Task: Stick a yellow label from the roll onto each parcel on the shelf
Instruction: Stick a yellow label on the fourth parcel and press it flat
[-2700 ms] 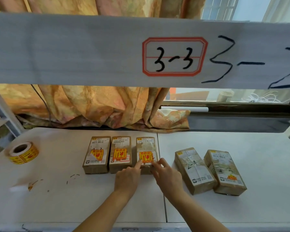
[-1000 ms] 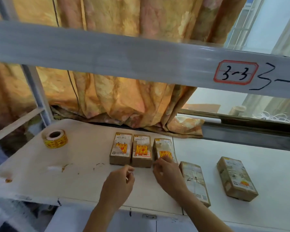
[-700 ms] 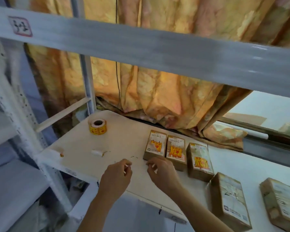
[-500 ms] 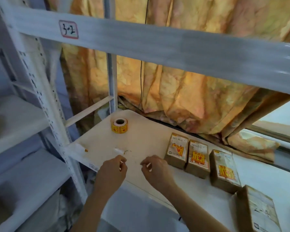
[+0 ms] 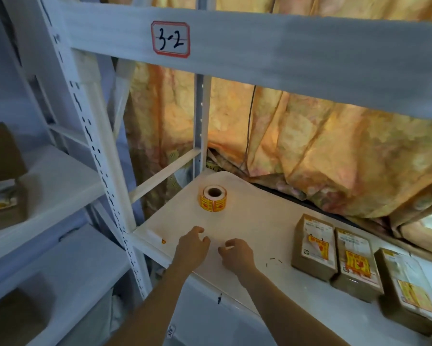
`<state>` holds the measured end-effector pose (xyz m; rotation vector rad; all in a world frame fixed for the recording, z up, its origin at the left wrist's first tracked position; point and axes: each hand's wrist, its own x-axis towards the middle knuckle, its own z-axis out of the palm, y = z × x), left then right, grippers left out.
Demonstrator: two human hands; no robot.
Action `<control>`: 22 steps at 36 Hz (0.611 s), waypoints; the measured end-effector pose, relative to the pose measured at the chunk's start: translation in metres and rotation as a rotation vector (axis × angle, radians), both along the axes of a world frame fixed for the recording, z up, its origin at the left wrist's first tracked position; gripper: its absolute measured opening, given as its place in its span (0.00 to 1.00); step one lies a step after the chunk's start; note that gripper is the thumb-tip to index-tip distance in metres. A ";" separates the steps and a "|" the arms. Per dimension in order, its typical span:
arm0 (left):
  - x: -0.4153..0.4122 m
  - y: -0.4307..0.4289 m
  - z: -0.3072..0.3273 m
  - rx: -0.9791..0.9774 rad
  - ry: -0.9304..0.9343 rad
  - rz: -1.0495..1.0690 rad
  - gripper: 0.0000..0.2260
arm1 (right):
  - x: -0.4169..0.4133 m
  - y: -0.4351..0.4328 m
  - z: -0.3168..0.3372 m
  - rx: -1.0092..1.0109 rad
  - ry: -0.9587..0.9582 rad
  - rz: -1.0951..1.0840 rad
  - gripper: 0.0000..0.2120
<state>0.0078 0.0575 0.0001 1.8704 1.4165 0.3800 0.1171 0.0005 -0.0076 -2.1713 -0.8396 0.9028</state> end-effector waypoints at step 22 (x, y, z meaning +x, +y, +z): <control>0.027 -0.052 0.045 0.163 -0.393 -0.099 0.02 | 0.039 -0.079 0.051 0.424 0.295 -0.047 0.07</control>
